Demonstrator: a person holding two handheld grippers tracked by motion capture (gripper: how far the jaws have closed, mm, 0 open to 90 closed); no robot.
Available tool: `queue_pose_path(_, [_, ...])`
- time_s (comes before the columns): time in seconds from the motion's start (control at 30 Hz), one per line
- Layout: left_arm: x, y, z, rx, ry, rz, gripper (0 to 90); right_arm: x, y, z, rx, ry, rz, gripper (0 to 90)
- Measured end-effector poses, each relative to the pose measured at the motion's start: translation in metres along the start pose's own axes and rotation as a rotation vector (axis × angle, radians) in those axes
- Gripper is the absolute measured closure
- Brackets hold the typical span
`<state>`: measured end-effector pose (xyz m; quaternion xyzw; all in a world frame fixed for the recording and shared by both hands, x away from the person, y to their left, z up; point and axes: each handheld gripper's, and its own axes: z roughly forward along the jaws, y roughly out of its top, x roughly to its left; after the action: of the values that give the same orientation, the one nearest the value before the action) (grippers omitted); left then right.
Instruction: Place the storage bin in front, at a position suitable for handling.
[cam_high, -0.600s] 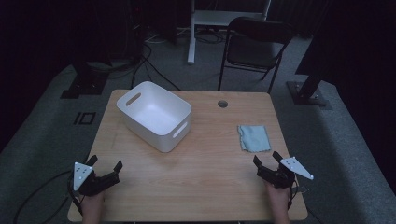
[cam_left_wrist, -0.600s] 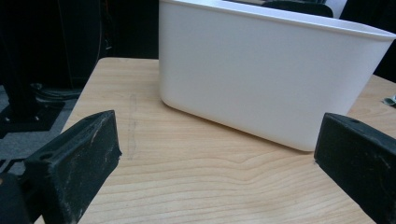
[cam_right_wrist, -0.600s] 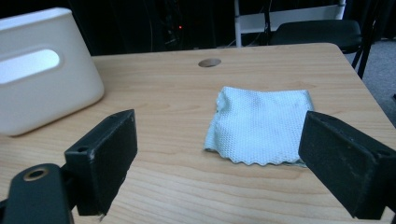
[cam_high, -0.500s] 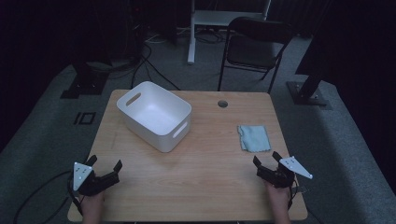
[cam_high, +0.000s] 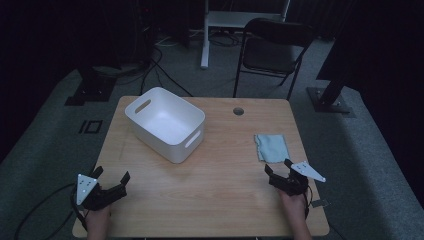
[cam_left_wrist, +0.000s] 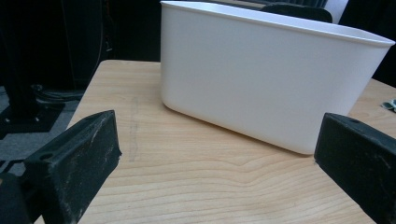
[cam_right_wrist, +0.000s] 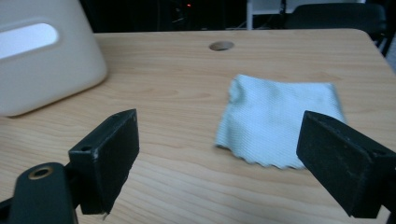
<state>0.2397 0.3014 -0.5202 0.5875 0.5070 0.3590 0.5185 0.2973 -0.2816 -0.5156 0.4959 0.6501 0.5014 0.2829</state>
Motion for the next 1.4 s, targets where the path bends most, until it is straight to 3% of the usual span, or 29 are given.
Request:
queue_pose_path(0.1, [-0.002, -0.001, 0.002, 0.010, -0.012, 0.002, 0.5, 0.007, 0.005, 0.004, 0.013, 0.018, -0.025, 12.8])
queue_pose_path(0.37, [-0.005, -0.002, 0.003, 0.015, -0.025, 0.015, 0.5, 0.011, 0.011, 0.015, 0.022, 0.088, -0.015, 12.7])
queue_pose_path(0.87, [-0.011, -0.004, 0.007, 0.034, -0.056, 0.027, 0.5, 0.020, 0.029, 0.029, 0.024, 0.107, -0.008, 13.5])
queue_pose_path(1.4, [-0.013, -0.004, 0.007, 0.032, -0.066, 0.032, 0.5, 0.048, 0.052, 0.057, 0.032, 0.187, -0.043, 13.6])
